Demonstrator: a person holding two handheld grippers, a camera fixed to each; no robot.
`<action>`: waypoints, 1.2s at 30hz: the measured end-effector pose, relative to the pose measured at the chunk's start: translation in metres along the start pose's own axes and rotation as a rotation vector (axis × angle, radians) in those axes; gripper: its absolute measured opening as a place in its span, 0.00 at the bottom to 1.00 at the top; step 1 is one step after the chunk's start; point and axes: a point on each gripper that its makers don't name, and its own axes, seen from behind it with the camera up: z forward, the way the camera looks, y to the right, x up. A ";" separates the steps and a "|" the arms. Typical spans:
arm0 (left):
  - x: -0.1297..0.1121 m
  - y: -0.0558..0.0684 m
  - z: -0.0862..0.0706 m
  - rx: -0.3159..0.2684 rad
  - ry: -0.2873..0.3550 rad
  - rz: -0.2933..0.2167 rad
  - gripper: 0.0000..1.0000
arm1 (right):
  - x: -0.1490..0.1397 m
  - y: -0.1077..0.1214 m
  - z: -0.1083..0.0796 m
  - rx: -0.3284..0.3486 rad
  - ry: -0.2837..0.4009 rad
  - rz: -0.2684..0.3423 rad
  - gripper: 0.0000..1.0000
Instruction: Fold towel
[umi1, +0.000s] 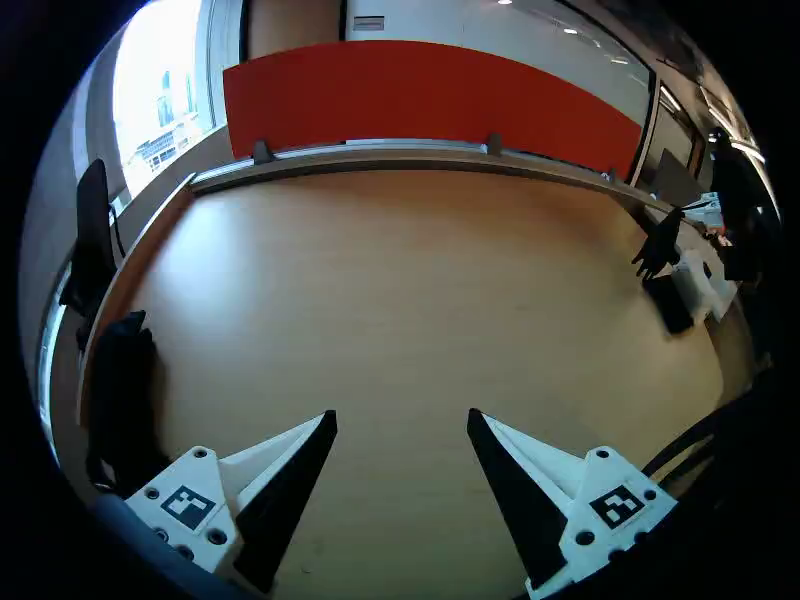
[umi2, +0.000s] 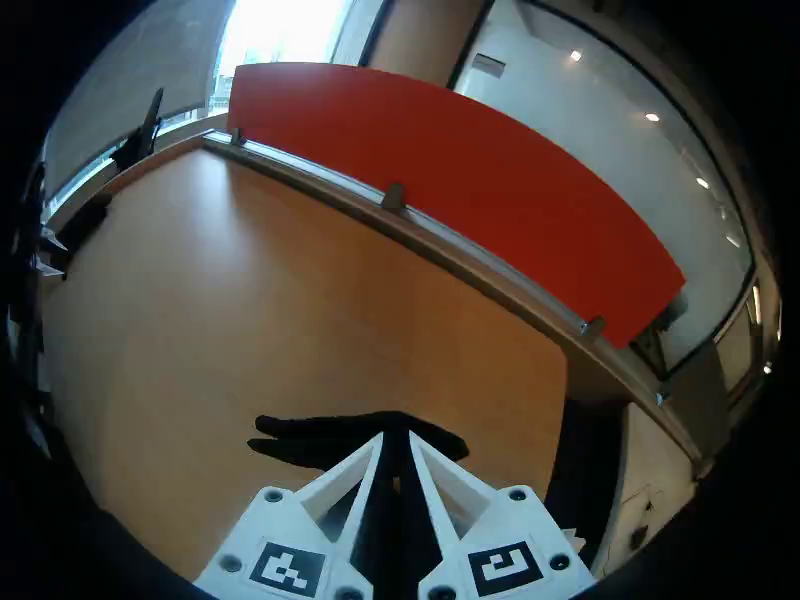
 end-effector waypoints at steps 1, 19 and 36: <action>0.000 0.001 0.000 -0.001 0.000 0.001 0.97 | -0.001 0.002 0.000 -0.002 -0.003 0.001 0.05; 0.004 0.005 0.000 -0.002 0.002 0.004 0.97 | -0.027 0.013 -0.013 -0.017 -0.032 0.034 0.05; 0.001 0.015 -0.003 -0.014 -0.002 0.029 0.97 | -0.119 0.017 -0.035 -0.039 -0.150 0.095 0.05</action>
